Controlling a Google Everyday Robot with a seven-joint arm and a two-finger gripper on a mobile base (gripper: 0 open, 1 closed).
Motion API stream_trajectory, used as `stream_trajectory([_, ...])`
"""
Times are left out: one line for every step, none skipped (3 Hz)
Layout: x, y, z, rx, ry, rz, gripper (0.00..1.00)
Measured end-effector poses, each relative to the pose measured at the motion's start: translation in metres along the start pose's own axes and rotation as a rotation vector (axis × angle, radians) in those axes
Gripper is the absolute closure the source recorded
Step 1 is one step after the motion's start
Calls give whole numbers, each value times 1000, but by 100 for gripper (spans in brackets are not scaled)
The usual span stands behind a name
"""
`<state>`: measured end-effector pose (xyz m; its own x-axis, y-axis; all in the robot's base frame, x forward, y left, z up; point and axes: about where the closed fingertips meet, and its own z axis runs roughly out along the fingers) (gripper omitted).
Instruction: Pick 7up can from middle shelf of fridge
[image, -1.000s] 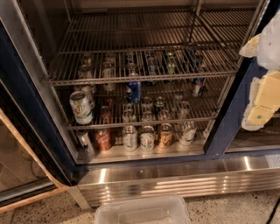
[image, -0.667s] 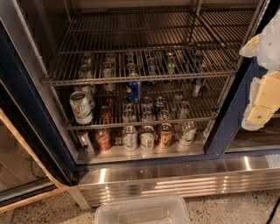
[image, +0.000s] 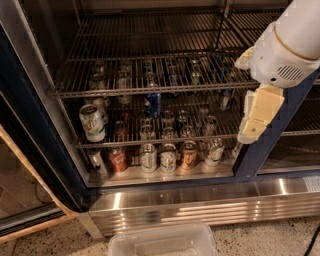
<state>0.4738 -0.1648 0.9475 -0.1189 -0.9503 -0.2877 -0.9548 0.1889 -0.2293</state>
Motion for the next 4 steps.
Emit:
stream_trajectory([0,0,0,0,0,0,0])
stream_trajectory([-14,4,14,25,-38,-3,0])
stream_trajectory([-48,25,50,34,-141,5,0])
stream_trajectory([-94,18,87,26,-243,-43,0])
